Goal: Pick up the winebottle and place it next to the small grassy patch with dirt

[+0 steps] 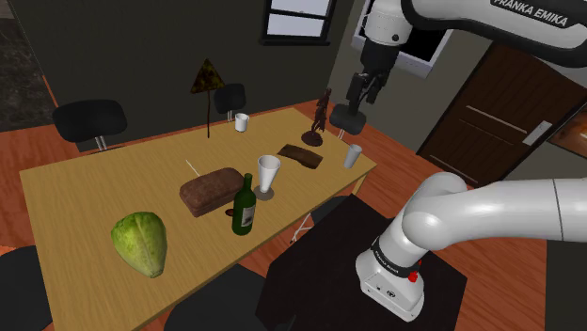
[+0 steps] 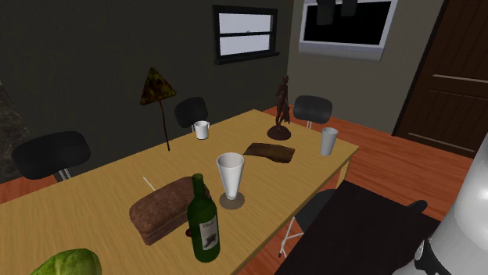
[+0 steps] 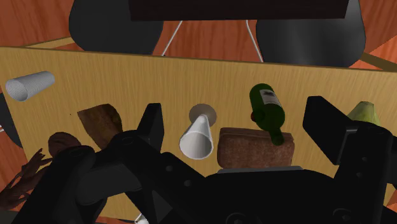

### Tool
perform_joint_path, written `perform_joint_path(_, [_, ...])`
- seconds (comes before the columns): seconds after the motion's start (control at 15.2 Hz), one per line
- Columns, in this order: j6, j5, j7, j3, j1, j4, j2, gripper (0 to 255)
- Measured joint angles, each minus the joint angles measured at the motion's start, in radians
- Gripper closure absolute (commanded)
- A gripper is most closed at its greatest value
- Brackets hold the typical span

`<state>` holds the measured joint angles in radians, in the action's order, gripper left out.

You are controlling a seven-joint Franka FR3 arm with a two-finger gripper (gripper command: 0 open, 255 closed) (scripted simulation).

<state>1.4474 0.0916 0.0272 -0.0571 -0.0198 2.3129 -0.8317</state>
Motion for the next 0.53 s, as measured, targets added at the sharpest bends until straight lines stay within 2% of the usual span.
perform_joint_path(0.2, [0.039, -0.009, 0.009, -0.005, -0.004, 0.031, 0.005, 0])
perform_joint_path(0.53, [0.223, -0.030, 0.032, -0.013, -0.013, 0.135, 0.072, 0])
